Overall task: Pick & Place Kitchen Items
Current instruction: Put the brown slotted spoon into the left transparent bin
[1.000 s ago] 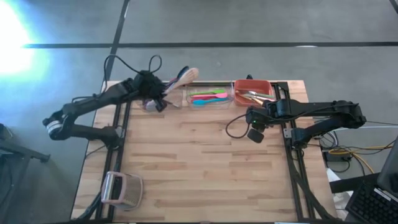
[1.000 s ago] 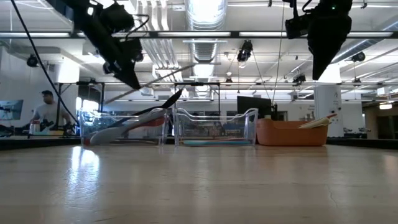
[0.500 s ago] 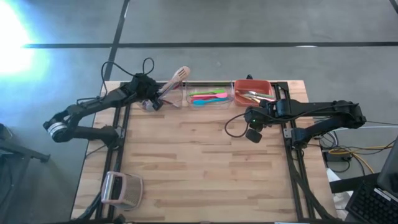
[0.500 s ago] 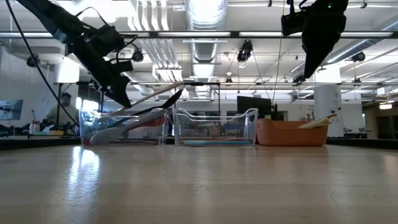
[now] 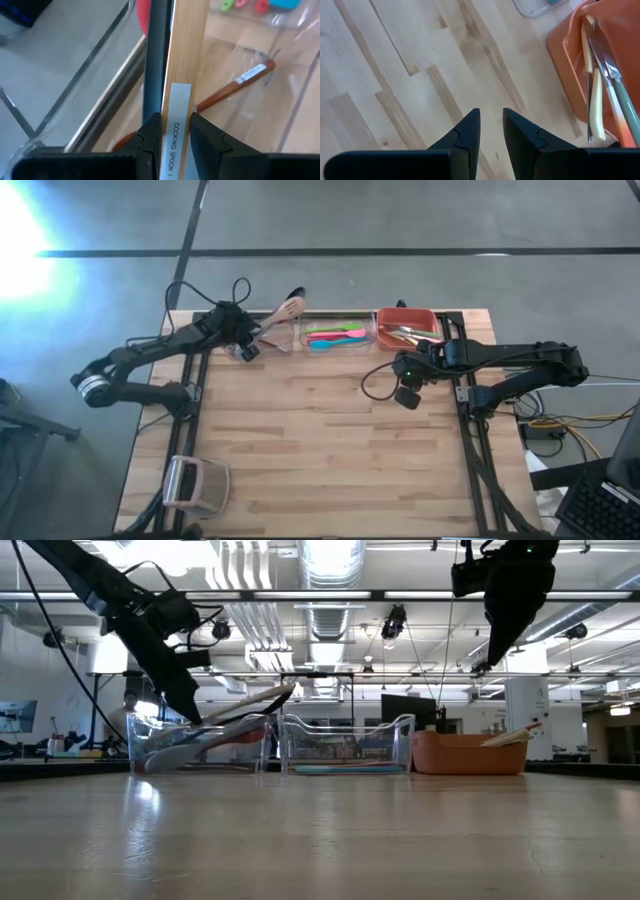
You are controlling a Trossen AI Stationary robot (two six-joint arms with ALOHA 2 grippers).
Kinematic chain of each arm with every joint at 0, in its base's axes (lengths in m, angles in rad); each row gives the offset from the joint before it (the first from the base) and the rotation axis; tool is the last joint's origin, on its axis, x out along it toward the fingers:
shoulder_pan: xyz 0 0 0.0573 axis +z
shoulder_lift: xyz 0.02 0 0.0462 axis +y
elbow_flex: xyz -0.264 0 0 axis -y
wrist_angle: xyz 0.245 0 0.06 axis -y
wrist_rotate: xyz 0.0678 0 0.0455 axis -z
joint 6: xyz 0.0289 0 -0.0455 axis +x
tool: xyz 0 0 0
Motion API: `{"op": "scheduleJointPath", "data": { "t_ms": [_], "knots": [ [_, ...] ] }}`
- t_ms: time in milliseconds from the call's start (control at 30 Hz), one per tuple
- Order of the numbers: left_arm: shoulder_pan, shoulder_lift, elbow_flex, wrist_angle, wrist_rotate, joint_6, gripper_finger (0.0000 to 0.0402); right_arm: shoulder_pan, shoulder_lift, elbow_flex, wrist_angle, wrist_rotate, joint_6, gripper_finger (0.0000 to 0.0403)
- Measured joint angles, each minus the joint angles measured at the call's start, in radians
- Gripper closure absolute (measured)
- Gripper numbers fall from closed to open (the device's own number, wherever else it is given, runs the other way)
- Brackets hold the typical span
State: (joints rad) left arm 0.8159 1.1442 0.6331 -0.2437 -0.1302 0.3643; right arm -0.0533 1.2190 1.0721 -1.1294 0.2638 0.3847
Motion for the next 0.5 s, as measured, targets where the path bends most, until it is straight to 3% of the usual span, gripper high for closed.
{"op": "scheduleJointPath", "data": {
  "t_ms": [333,500],
  "knots": [
    [0.002,0.161,0.005,0.066,-0.023,0.003,0.0322,0.000,0.000,0.000,0.008,-0.001,0.000,0.0317],
    [0.002,0.160,0.007,0.066,-0.033,-0.005,0.0303,0.000,0.000,0.000,0.008,-0.001,0.000,0.0326]
  ]
}}
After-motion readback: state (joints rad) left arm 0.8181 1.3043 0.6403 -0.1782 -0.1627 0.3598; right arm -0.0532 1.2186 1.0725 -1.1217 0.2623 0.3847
